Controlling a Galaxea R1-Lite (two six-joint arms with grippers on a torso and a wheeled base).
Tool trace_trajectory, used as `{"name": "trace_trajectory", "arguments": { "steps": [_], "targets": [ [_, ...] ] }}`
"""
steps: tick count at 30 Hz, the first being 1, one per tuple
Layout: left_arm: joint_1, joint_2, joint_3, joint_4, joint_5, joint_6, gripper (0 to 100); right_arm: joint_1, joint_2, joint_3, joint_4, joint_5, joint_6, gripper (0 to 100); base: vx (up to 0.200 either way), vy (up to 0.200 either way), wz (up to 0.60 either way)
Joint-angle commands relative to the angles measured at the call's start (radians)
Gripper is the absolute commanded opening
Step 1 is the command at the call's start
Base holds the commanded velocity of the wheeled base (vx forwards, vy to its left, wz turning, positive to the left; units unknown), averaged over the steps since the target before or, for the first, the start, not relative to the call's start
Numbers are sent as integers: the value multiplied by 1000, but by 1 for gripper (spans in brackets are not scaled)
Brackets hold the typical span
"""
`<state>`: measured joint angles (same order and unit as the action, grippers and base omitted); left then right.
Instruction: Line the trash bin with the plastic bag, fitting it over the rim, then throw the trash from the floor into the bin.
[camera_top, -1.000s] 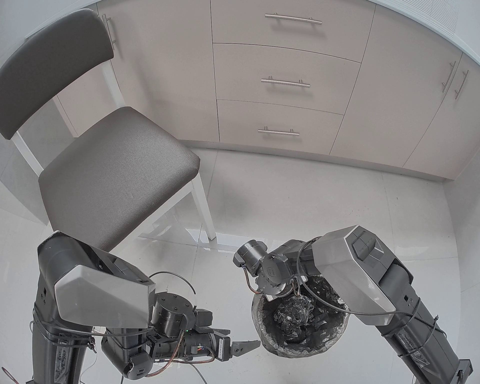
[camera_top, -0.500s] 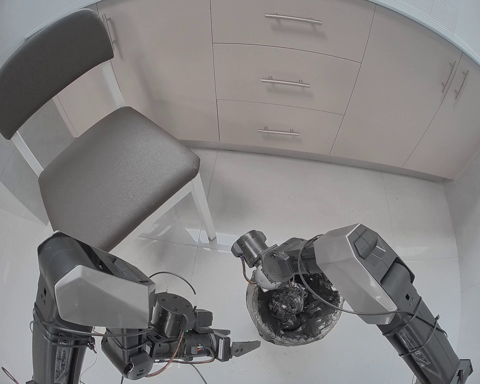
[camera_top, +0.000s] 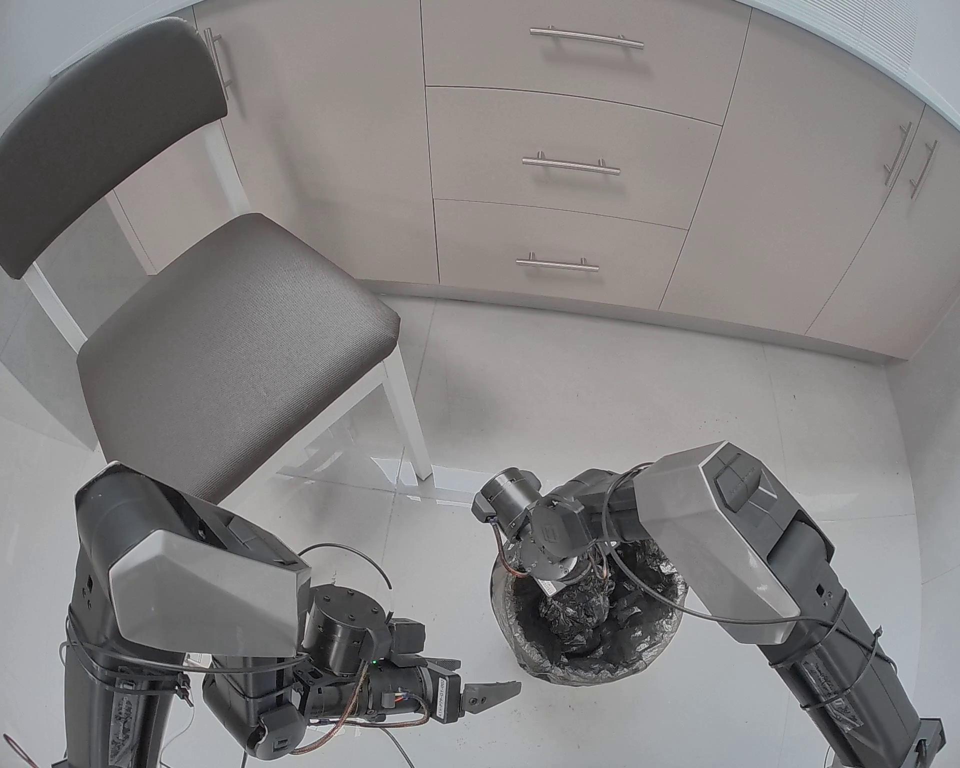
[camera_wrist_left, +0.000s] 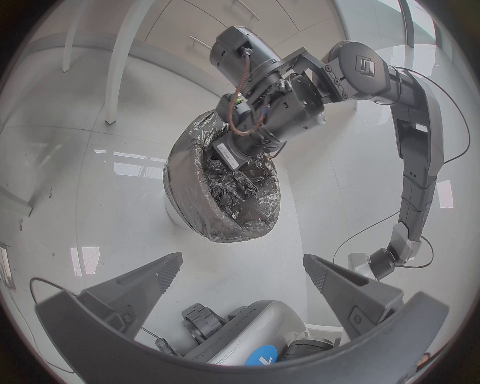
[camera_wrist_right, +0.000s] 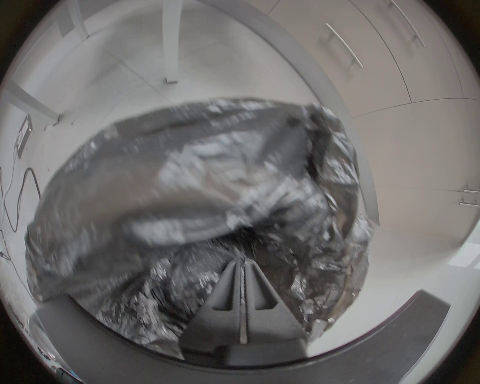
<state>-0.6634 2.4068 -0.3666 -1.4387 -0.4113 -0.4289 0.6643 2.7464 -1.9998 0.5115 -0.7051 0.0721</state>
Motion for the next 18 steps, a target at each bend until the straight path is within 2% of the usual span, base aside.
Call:
{"name": "trace_trajectory", "arguments": {
  "steps": [1, 4, 9, 18],
  "targets": [
    [-1, 2, 0, 0, 0, -1, 100, -9, -57, 0, 85, 3, 28, 0, 0, 0, 0],
    [1, 2, 0, 0, 0, -1, 100, -9, -70, 0, 128, 3, 38, 0, 0, 0, 0],
    [-1, 2, 0, 0, 0, -1, 100, -6, -40, 0, 219, 26, 107, 0, 0, 0, 0],
    [1, 2, 5, -2, 0, -2, 100, 1, 85, 0, 206, 44, 201, 0, 0, 0, 0]
  ]
}}
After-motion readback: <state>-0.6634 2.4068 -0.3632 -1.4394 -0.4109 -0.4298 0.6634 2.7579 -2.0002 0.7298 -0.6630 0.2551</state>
